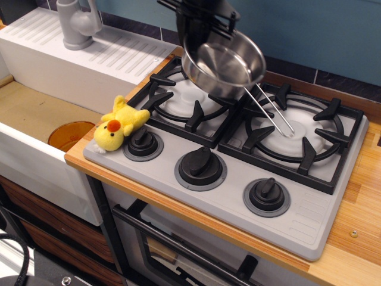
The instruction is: Put pan on stove and put stuffedduck in pan
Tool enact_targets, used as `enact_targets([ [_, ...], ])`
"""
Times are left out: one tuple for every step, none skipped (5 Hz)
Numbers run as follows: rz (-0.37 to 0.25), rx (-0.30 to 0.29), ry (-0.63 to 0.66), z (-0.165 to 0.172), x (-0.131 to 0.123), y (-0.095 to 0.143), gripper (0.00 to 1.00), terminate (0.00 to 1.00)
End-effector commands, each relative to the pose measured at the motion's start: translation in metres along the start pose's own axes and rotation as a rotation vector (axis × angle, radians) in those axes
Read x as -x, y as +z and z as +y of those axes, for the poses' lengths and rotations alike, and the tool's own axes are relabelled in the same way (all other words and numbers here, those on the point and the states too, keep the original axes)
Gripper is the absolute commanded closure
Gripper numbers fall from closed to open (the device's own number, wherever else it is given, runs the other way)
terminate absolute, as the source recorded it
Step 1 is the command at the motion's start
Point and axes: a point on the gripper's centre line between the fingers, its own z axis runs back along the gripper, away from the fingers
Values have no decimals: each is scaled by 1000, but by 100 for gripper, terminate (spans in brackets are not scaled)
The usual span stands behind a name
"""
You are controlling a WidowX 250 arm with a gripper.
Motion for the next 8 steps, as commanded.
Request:
enact_targets([
  [-63, -6, -31, 34, -20, -7, 100, 0],
  [-56, 16, -37, 41, -16, -15, 100, 0],
  [-58, 21, -26, 41, -8, -25, 100, 0],
  [-64, 30, -15, 41, -3, -34, 100, 0],
  [-85, 29, -10, 39, -2, -41, 0, 0],
  [-89, 25, -1, 36, -5, -44, 0, 0],
  [-93, 26, -13, 36, -4, -41, 0, 0],
  [-76, 19, -21, 35, -1, -28, 0, 0],
])
